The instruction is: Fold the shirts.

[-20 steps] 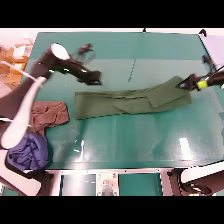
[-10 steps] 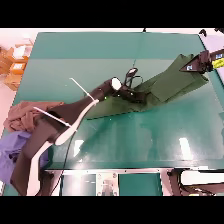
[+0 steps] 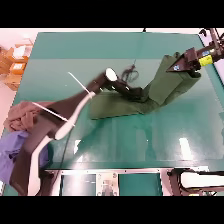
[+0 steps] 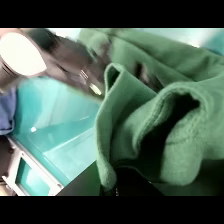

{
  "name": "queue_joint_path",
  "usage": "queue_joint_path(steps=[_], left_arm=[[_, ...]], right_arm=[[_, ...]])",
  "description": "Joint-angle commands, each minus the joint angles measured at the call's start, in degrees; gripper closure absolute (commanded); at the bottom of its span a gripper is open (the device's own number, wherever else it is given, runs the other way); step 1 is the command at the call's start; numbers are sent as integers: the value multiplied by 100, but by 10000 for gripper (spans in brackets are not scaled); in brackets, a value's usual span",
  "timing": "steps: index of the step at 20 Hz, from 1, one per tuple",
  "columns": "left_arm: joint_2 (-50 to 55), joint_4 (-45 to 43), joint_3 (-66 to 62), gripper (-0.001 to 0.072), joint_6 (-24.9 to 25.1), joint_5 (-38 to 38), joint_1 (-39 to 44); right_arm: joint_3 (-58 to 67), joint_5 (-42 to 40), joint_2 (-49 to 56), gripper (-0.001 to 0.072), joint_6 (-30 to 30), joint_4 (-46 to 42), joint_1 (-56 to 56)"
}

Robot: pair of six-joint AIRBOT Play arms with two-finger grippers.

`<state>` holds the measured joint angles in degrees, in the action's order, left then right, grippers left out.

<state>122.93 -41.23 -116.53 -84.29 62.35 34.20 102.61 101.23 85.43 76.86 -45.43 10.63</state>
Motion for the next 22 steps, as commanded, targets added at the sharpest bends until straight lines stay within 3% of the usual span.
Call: queue_joint_path(steps=[1,3,5,9,10,11,12,15,18,22], left_arm=[[-839,-2057,-24,688,-579,1569,-901],[-1425,-3532,-24,687,-778,2413,-1414],[-1851,-4470,-24,687,-852,3023,-1851],[-2181,-4795,-24,686,-855,3456,-2409],[-2179,-4800,-22,686,-850,3534,-2474],[-2179,-4830,17,686,-841,3547,-2492],[-2177,-4878,46,686,-826,3576,-2490],[-2179,-4876,66,686,-824,3595,-2490],[-2179,-4861,74,686,-826,3565,-2490],[-2179,-4854,90,686,-826,3523,-2490]], right_arm=[[-28,-341,-2,691,348,0,-538],[-223,-949,13,690,389,-2,-1139],[-634,-1958,98,690,402,-11,-1886],[-1615,-4588,785,689,474,7,-3578],[-1755,-5296,1075,627,546,28,-4011],[-1788,-5974,1436,315,546,118,-4446],[-1692,-6343,1757,140,544,136,-4741],[-1104,-5442,1838,160,721,-850,-4347],[-713,-3930,1207,159,1364,-2087,-2769],[-1543,-2940,470,159,1244,-2090,-715]])
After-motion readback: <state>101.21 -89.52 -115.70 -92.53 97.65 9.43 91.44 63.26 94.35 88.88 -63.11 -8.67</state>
